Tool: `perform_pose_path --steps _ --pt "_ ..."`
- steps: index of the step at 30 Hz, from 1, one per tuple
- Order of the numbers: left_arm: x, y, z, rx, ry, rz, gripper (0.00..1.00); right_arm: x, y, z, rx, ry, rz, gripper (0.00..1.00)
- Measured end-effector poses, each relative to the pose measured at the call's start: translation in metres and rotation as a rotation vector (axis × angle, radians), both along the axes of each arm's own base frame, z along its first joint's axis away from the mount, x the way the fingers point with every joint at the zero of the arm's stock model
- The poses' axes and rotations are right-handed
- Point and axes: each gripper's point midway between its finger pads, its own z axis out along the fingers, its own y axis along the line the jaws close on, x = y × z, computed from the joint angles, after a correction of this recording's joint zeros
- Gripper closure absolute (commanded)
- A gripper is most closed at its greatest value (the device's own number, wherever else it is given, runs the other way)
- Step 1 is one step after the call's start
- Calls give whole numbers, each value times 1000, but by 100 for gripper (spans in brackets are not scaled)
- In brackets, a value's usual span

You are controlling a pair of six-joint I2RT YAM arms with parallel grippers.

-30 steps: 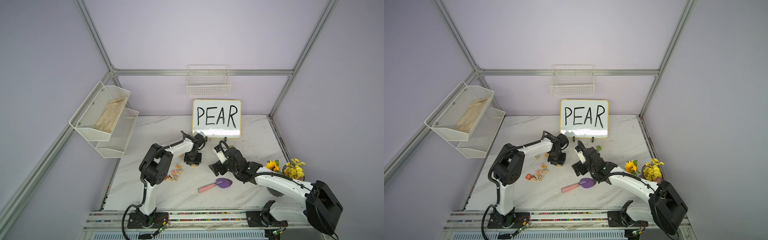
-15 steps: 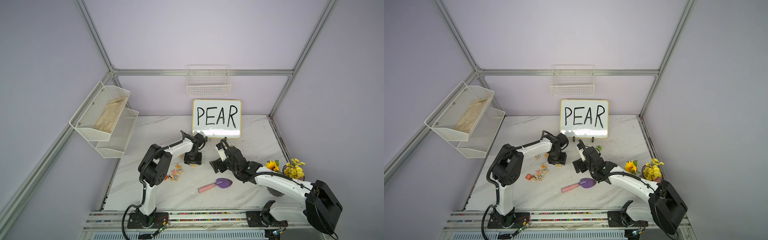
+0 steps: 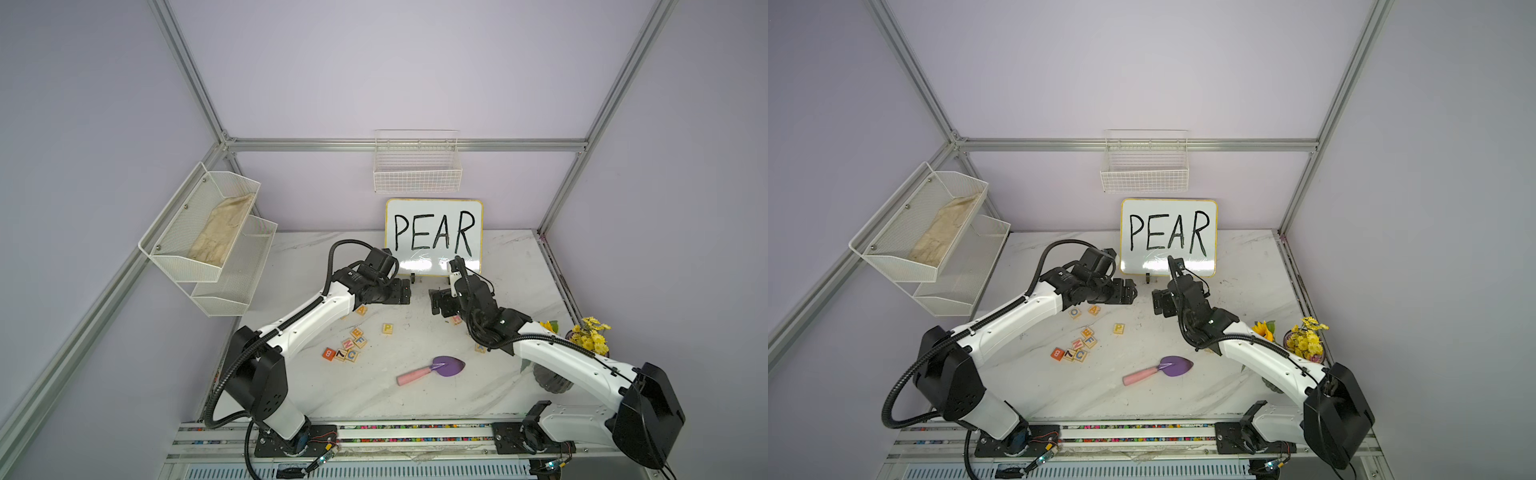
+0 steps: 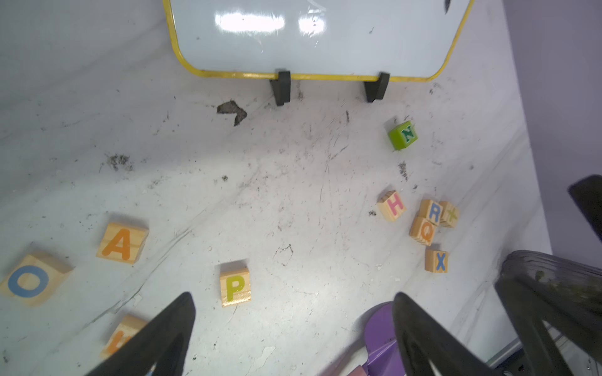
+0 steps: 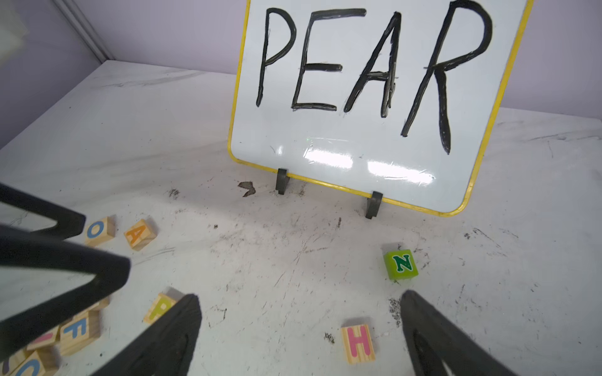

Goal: Spell the uppercase word “pear” with letter blocks
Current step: Adjust the letter block at the center of the board, then pick up the letter block from the center of the board.

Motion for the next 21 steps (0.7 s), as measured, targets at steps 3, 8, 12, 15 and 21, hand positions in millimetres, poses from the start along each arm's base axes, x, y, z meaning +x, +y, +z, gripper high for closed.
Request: perform_pose_path --steps 3,8,12,15,21 --pt "-2 5 9 -51 -81 12 0 13 -5 -3 -23 29 -96 3" --pt "-6 15 15 -112 -175 31 0 15 -18 -27 -24 101 -221 2" --pt "-2 22 25 -127 -225 49 0 16 -20 -51 -8 164 -285 3" --pt "-2 34 37 -123 -271 79 0 17 -17 -70 -13 212 -306 3" --pt "0 84 50 -86 -330 231 0 22 8 -91 -5 265 -241 3"
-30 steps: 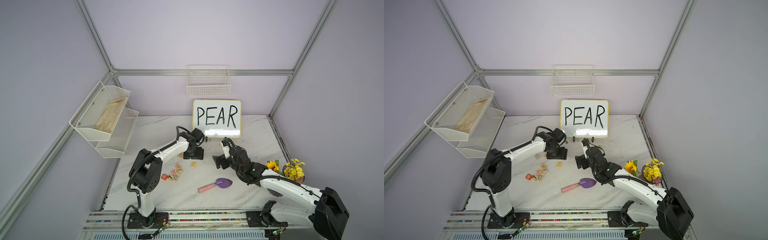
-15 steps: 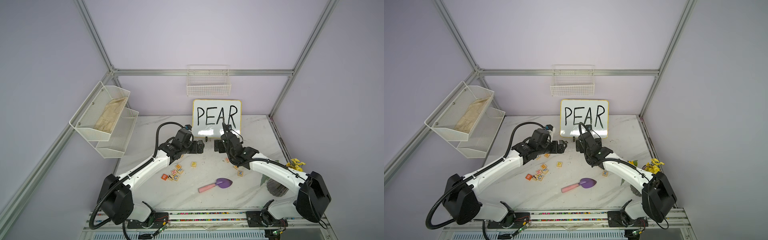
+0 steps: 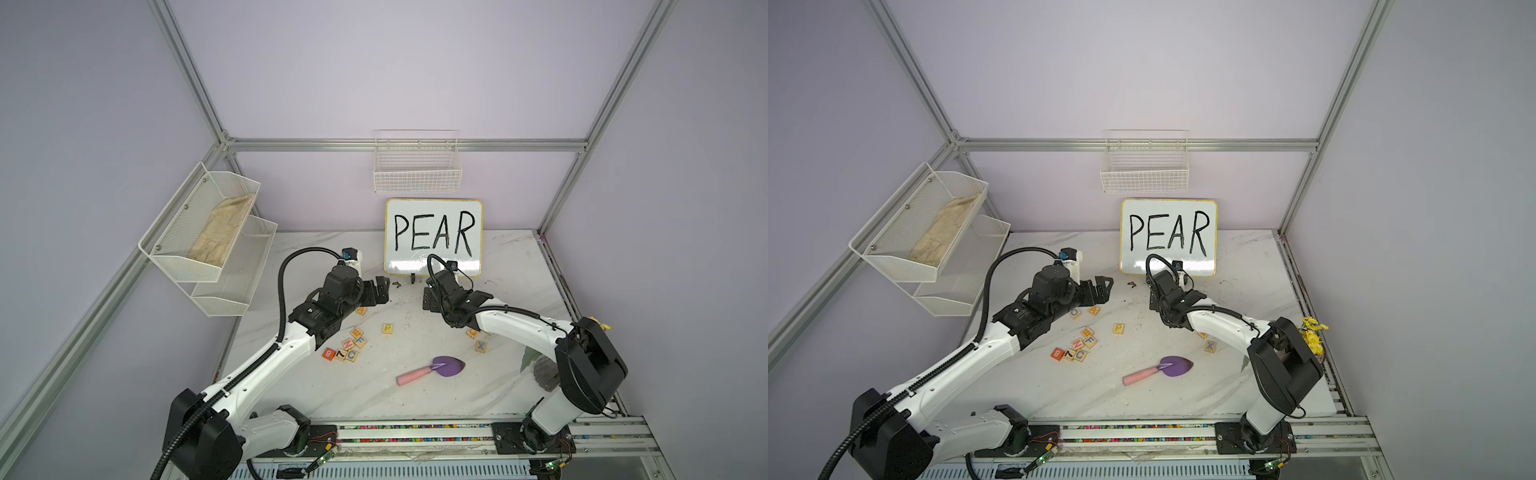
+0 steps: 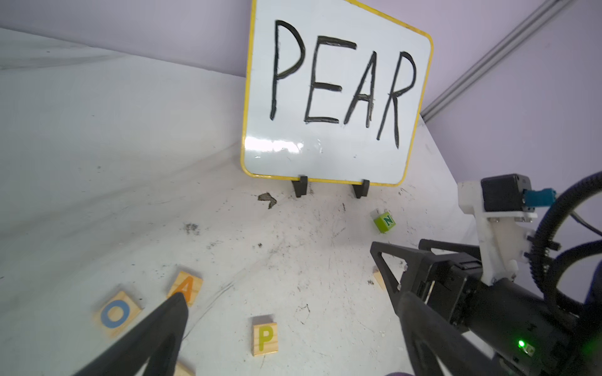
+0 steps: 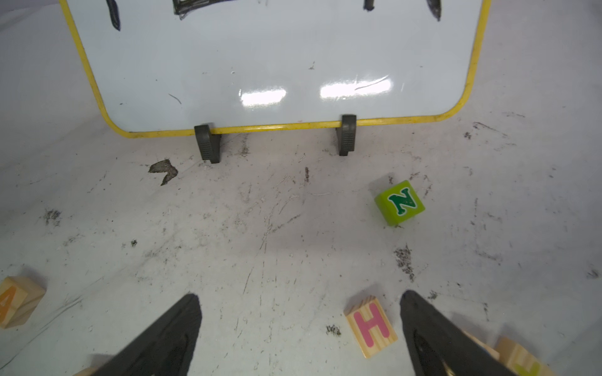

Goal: Spell the uppercase word “pear” with letter blocks
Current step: Pick up the letter block from the center of the board.

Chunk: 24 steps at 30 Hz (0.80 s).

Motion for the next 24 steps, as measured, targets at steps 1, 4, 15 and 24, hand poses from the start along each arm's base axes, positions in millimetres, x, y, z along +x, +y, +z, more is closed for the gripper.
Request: perform_pose_path --steps 1,4,15,24 --pt "2 11 -3 4 15 39 0 1 7 -2 1 3 19 3" --pt "4 50 -20 19 74 164 0 3 41 -9 8 14 109 4" --pt "-19 138 -42 4 178 444 0 -33 162 -22 27 24 525 5" --pt "-46 178 -69 -40 267 600 0 -72 232 -26 20 53 879 14"
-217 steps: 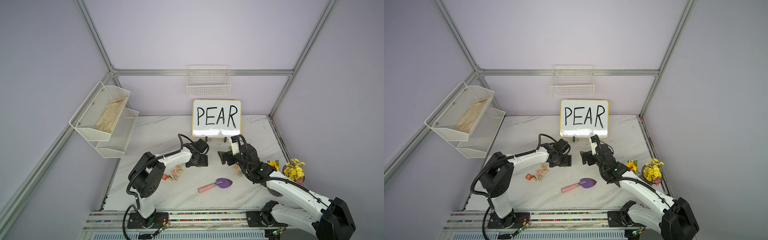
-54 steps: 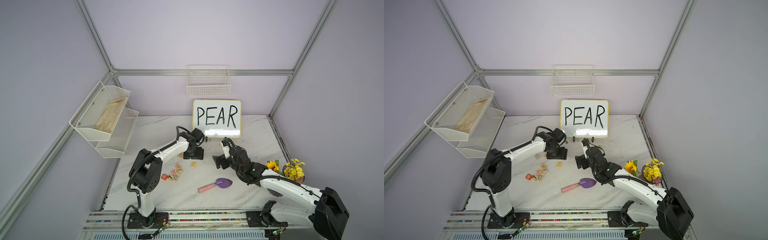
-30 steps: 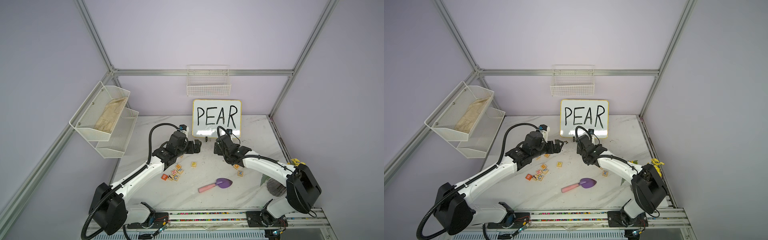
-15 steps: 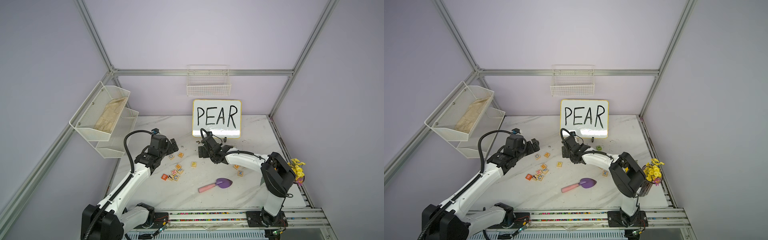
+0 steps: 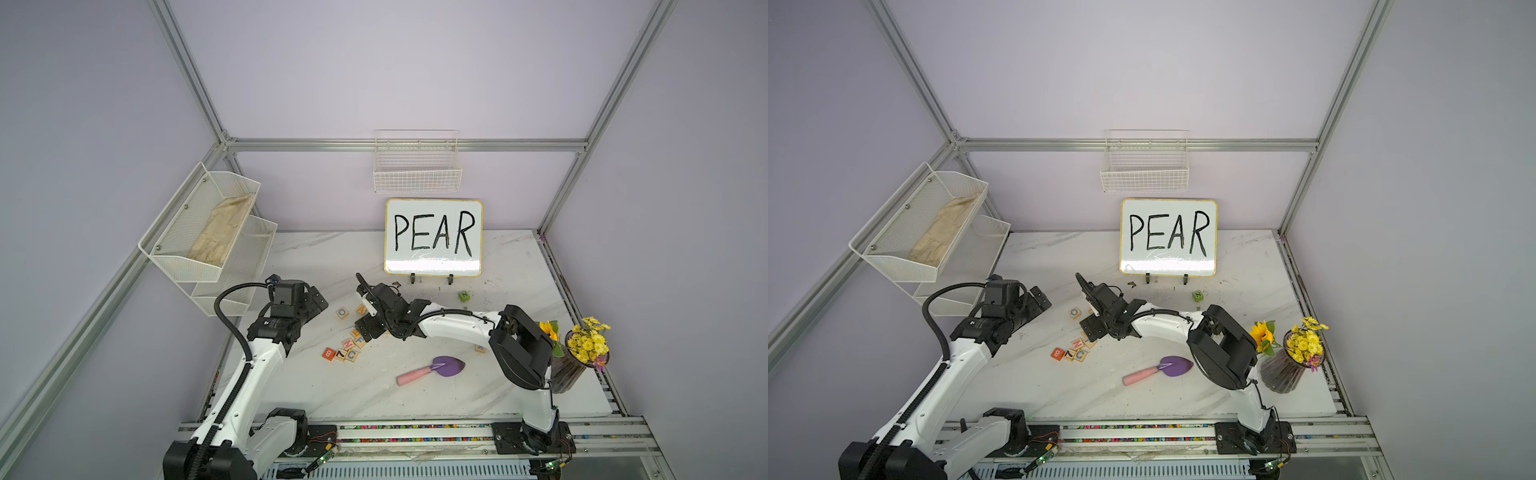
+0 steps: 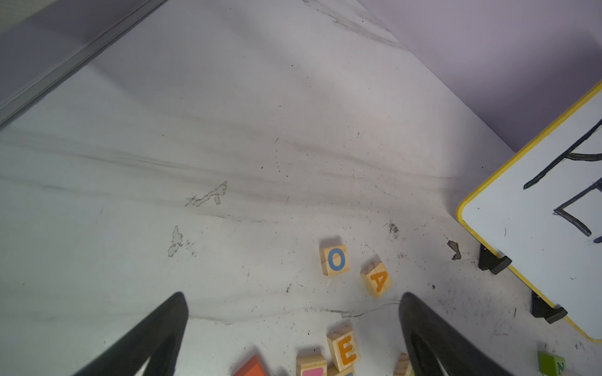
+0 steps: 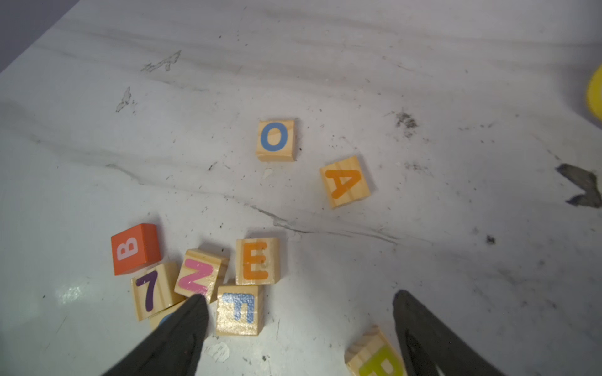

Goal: Spell the uppercase word “pear” with letter blocks
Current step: Pick up the letter block from the center of the board.

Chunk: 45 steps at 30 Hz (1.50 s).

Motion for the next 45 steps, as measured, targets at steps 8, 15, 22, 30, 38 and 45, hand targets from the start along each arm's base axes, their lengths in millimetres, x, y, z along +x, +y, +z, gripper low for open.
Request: perform_pose_path --steps 8,15,22,30,38,45 --pt "-12 1 -11 -88 0 23 0 -11 21 -21 -64 24 104 23" --pt "-15 -3 -19 -120 16 15 0 -24 28 -36 -124 25 131 45" --pt "-15 -7 -17 -136 9 1 0 -16 35 -42 -155 2 71 46" --pt "-19 -6 -15 -136 -9 4 0 -3 25 -43 -187 -31 -20 49" --pt "-20 -5 -11 -135 -22 7 0 -2 23 -43 -189 -31 -40 51" --pt "-25 -5 -22 -149 -2 18 0 -7 25 -46 -182 -17 -22 51"
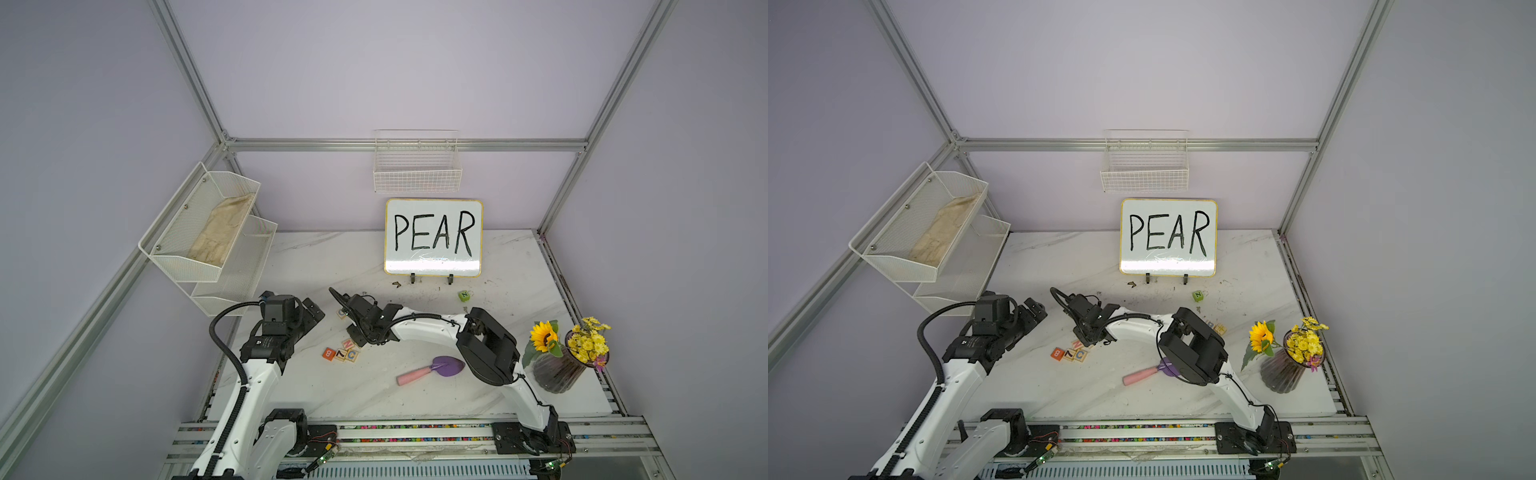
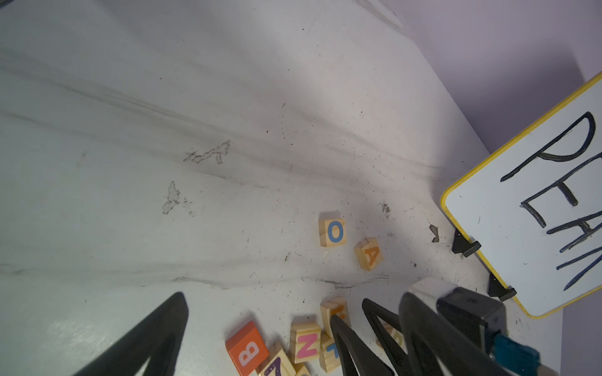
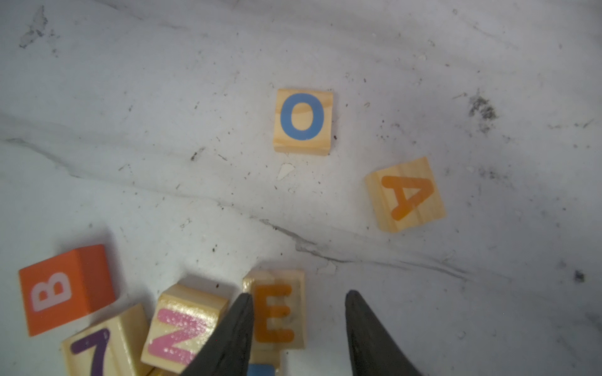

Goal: Spell the uppercase word “pear” with letter blocks
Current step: Pick up the letter block from the center of the board.

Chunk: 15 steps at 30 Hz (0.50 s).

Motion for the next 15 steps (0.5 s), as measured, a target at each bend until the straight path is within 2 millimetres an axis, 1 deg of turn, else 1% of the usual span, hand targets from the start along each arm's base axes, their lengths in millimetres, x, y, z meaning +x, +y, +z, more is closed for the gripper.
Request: perform_pose_path --steps 7,10,15 --pt "-7 0 -13 -32 28 20 0 -5 2 -1 -4 1 9 55" --pt "-10 0 -16 -41 27 26 0 -4 1 -2 -8 -1 7 55" --pt "-11 0 -16 -46 26 27 0 -4 1 -3 -8 1 5 59"
